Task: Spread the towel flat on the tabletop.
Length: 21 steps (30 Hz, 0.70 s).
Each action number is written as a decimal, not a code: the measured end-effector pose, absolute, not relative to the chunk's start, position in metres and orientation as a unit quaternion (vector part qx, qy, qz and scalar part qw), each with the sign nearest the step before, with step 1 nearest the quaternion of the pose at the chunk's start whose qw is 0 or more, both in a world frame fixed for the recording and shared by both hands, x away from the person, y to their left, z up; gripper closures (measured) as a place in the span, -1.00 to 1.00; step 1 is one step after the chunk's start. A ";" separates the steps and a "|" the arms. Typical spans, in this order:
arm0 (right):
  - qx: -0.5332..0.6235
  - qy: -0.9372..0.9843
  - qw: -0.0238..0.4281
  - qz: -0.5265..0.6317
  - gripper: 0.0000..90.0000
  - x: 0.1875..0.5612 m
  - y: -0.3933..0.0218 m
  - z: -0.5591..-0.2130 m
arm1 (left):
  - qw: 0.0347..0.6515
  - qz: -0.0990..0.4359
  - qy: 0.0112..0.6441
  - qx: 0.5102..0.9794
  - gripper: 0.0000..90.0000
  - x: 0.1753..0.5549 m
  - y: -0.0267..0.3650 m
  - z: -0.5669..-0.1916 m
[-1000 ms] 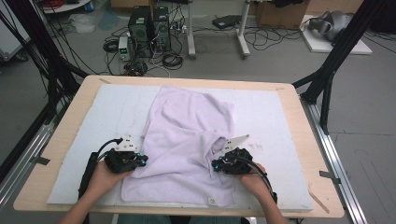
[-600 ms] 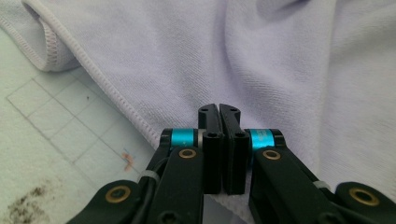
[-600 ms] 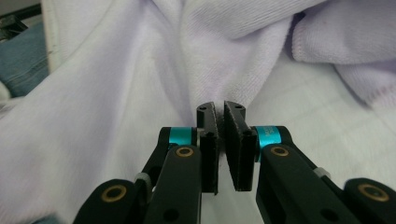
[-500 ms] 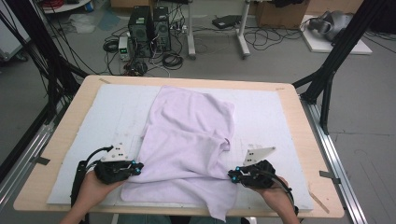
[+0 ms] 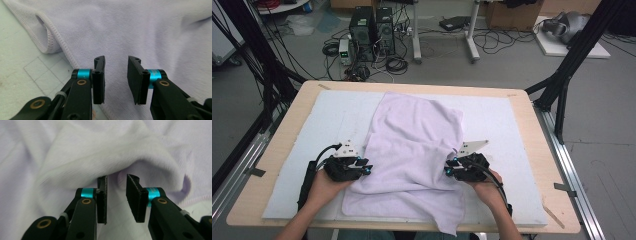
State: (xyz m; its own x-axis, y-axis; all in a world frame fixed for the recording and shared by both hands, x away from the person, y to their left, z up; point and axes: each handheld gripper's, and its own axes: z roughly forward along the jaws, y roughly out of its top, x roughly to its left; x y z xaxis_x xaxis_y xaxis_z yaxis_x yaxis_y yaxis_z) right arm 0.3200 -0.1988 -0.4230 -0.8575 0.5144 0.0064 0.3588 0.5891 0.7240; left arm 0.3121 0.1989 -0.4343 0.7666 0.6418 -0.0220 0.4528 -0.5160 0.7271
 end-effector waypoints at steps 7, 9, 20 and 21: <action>0.265 0.890 0.124 0.351 0.73 0.333 -0.176 -0.439 | 0.368 0.125 0.305 0.869 0.77 0.313 0.192 -0.439; 0.260 0.890 0.129 0.353 0.88 0.334 -0.178 -0.439 | 0.370 0.124 0.304 0.869 0.87 0.312 0.191 -0.439; 0.257 0.894 0.099 0.353 0.91 0.319 -0.226 -0.421 | 0.372 0.116 0.305 0.869 0.92 0.310 0.197 -0.438; 0.263 0.893 0.102 0.351 0.91 0.318 -0.233 -0.419 | 0.373 0.115 0.307 0.868 0.92 0.310 0.197 -0.438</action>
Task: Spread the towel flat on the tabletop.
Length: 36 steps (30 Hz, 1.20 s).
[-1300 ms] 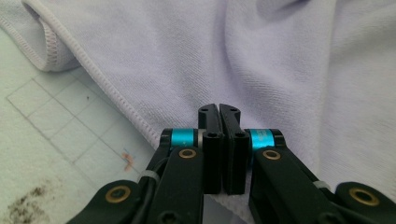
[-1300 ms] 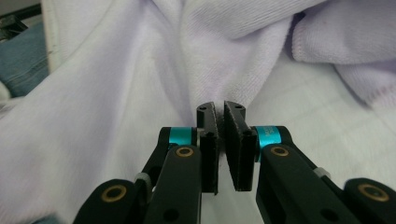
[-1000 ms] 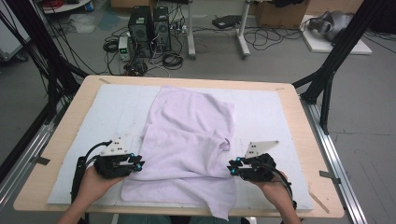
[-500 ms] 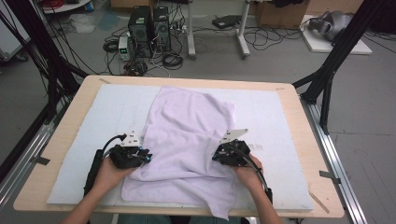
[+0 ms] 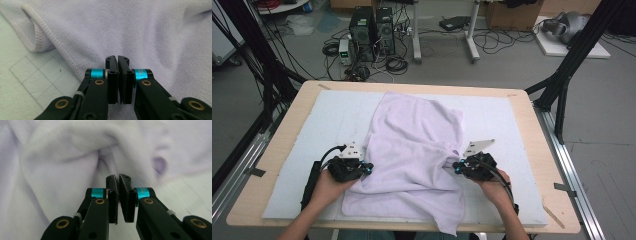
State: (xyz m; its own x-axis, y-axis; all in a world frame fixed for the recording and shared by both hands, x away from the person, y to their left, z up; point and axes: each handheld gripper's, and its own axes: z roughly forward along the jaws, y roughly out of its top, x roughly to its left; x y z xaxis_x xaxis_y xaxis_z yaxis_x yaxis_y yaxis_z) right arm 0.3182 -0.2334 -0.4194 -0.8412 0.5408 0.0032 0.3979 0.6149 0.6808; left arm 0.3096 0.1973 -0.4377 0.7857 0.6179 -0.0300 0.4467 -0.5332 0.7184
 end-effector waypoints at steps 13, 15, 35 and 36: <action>0.283 0.866 0.132 0.390 0.60 0.305 -0.256 -0.404 | 0.396 0.120 0.307 0.857 0.67 0.305 0.207 -0.427; 0.265 0.871 0.124 0.395 0.60 0.298 -0.250 -0.404 | 0.388 0.121 0.306 0.861 0.66 0.306 0.207 -0.428; 0.230 0.905 0.059 0.352 0.92 0.282 -0.228 -0.429 | 0.376 0.117 0.295 0.871 0.94 0.304 0.205 -0.437; 0.231 0.904 0.061 0.355 0.92 0.277 -0.232 -0.427 | 0.377 0.117 0.296 0.870 0.94 0.303 0.206 -0.436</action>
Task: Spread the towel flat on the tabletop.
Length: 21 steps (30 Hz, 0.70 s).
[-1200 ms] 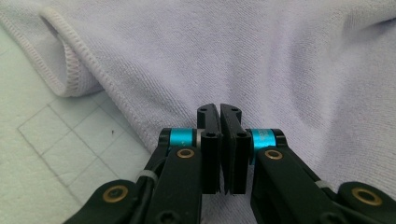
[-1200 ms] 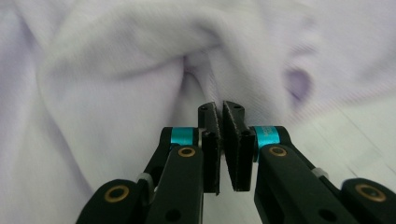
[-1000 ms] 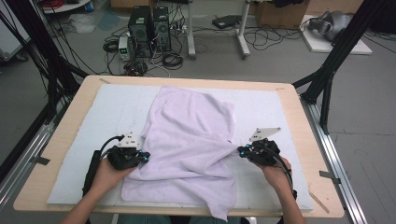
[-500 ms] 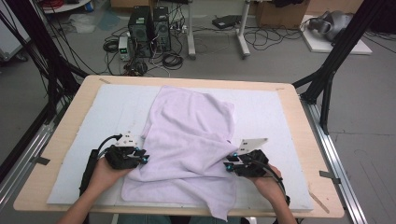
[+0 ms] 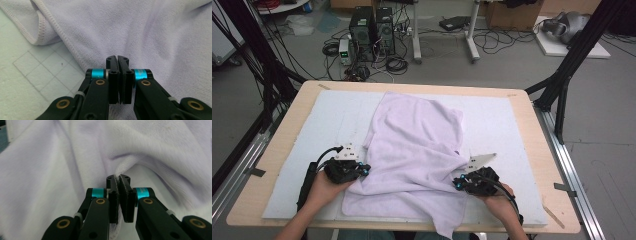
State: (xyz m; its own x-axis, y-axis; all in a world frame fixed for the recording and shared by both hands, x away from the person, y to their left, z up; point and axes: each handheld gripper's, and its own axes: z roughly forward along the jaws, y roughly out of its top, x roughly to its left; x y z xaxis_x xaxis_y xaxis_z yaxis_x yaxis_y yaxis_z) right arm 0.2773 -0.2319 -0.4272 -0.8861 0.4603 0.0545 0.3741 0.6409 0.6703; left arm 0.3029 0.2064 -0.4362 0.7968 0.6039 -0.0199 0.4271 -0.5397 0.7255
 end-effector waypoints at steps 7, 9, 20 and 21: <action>0.231 0.896 0.077 0.372 0.90 0.245 -0.254 -0.410 | 0.394 0.121 0.293 0.863 0.94 0.295 0.213 -0.429; 0.240 0.887 0.093 0.383 0.66 0.241 -0.257 -0.404 | 0.398 0.124 0.292 0.861 0.88 0.292 0.214 -0.425; 0.189 0.908 0.068 0.367 0.30 0.259 -0.217 -0.419 | 0.381 0.083 0.273 0.880 0.28 0.291 0.204 -0.432; 0.191 0.910 0.064 0.362 0.34 0.262 -0.214 -0.424 | 0.370 0.083 0.267 0.886 0.31 0.291 0.201 -0.435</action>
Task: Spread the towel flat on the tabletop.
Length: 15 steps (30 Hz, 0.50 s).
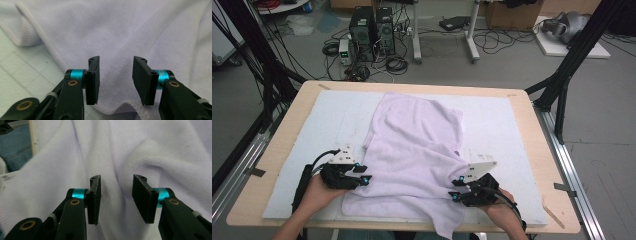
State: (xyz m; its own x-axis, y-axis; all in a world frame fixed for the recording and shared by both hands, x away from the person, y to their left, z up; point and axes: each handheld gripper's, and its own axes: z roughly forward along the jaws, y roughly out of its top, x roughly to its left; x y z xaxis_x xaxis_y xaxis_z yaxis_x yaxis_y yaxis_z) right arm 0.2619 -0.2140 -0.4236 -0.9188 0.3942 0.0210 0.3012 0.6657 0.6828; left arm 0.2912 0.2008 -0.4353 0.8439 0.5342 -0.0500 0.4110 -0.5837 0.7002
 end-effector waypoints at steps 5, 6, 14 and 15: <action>0.181 0.921 0.053 0.342 0.89 0.274 -0.207 -0.426 | 0.378 0.097 0.248 0.887 0.94 0.293 0.198 -0.434; 0.180 0.920 0.063 0.342 0.89 0.276 -0.208 -0.421 | 0.383 0.101 0.252 0.883 0.94 0.295 0.199 -0.432; 0.231 0.912 0.116 0.320 0.89 0.328 -0.212 -0.400 | 0.417 0.122 0.319 0.842 0.94 0.338 0.192 -0.426; 0.242 0.911 0.105 0.318 0.89 0.336 -0.212 -0.405 | 0.408 0.117 0.325 0.845 0.94 0.343 0.190 -0.430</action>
State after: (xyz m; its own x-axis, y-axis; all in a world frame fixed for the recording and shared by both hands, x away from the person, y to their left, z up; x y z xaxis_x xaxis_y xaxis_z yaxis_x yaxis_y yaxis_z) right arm 0.3362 -0.2124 -0.4053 -0.8612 0.5069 -0.0383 0.3731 0.6813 0.6297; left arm 0.3433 0.1899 -0.4298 0.7619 0.6441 -0.0678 0.4535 -0.4558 0.7659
